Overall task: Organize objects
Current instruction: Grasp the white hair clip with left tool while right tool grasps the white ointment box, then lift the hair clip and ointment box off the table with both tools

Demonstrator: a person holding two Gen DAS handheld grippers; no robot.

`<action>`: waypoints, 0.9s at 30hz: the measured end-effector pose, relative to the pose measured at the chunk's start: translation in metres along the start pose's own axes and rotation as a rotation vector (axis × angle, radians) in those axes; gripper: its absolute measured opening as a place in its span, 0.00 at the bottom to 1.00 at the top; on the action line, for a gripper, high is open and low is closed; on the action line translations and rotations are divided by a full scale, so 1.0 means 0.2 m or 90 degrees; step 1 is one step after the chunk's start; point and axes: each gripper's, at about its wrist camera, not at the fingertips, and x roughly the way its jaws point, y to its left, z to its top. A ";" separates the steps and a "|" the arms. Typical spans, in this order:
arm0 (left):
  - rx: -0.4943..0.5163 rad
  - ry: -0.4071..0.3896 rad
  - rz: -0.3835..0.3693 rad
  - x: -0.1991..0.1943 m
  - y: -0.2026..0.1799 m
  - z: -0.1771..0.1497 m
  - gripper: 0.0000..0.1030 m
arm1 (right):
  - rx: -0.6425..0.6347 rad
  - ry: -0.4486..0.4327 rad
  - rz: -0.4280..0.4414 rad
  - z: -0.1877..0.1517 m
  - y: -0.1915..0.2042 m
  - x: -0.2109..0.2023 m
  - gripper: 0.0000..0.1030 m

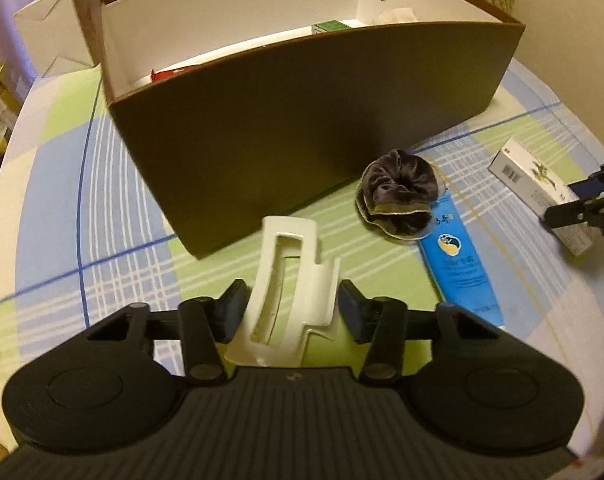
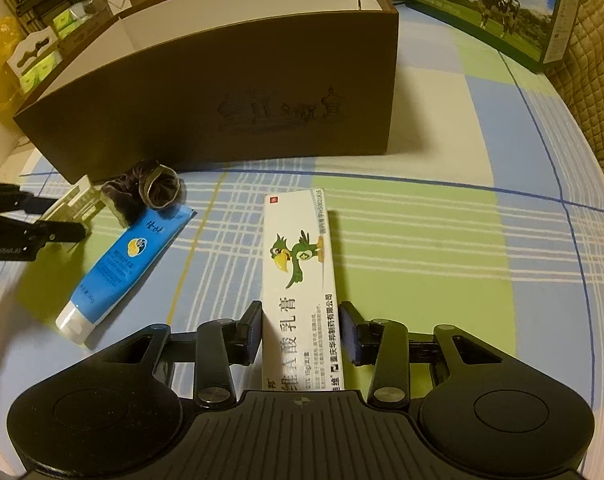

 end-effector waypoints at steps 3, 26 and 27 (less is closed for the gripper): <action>-0.049 0.001 0.007 -0.02 0.00 -0.02 0.36 | -0.014 0.001 -0.012 0.02 0.01 0.02 0.40; -0.208 0.027 0.080 -0.19 -0.23 -0.22 0.35 | -0.084 0.004 0.015 -0.12 0.10 -0.06 0.34; -0.208 0.029 0.078 -0.20 -0.24 -0.23 0.35 | -0.087 0.007 0.018 -0.13 0.10 -0.07 0.34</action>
